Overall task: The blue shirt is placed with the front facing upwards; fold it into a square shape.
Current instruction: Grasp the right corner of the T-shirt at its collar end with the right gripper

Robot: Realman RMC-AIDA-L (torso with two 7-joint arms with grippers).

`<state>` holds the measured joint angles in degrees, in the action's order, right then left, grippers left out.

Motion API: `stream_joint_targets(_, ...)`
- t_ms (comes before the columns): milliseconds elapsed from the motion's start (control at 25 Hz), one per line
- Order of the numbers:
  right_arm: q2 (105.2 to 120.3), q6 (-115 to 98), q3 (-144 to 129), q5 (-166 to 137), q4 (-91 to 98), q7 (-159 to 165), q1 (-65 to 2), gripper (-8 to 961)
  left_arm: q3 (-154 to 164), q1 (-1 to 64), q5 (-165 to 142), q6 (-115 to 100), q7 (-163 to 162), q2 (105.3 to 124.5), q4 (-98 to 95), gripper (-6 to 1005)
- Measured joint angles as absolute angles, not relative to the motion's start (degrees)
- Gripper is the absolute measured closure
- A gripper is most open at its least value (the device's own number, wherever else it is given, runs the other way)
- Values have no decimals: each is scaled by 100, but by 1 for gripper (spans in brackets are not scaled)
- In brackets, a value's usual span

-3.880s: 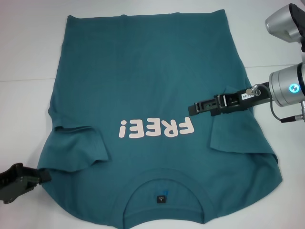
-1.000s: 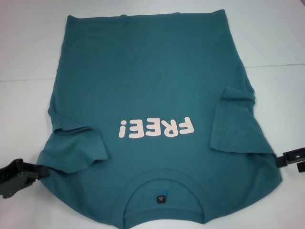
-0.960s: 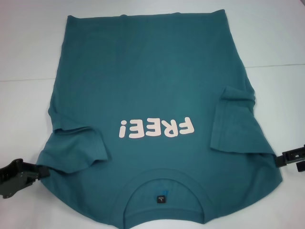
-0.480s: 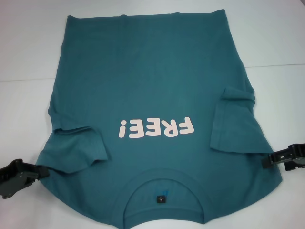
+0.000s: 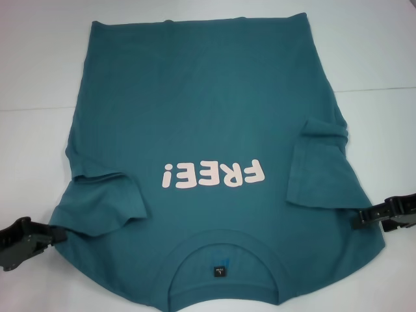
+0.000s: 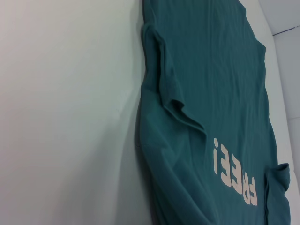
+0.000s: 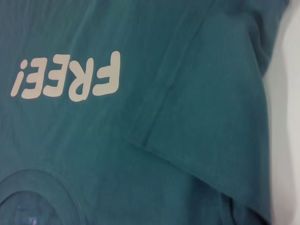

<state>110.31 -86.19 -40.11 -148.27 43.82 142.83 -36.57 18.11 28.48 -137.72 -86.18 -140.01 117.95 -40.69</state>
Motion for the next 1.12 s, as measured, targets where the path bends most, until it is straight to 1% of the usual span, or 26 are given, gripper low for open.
stream_joint_targets(440, 11061, -8408, -4152, -14827, 4042, 14282, -3833, 33, 1810, 2847, -13772, -8589, -14001, 11804, -4069, 965)
stream_joint_targets(760, 11117, -8394, -4335, -14954, 4010, 14429, -3933, 34, 1807, 2848, -13772, -8586, -13995, 11804, -4069, 963)
stream_joint_targets(1000, 11118, -8449, -4350, -14966, 4028, 14448, -3953, 247, 1794, 2847, -13769, -8586, -13976, 11804, -4069, 961)
stream_joint_targets(1120, 11118, -8484, -4349, -14968, 4040, 14449, -3955, 377, 1794, 2841, -13767, -8587, -13974, 11804, -4069, 961)
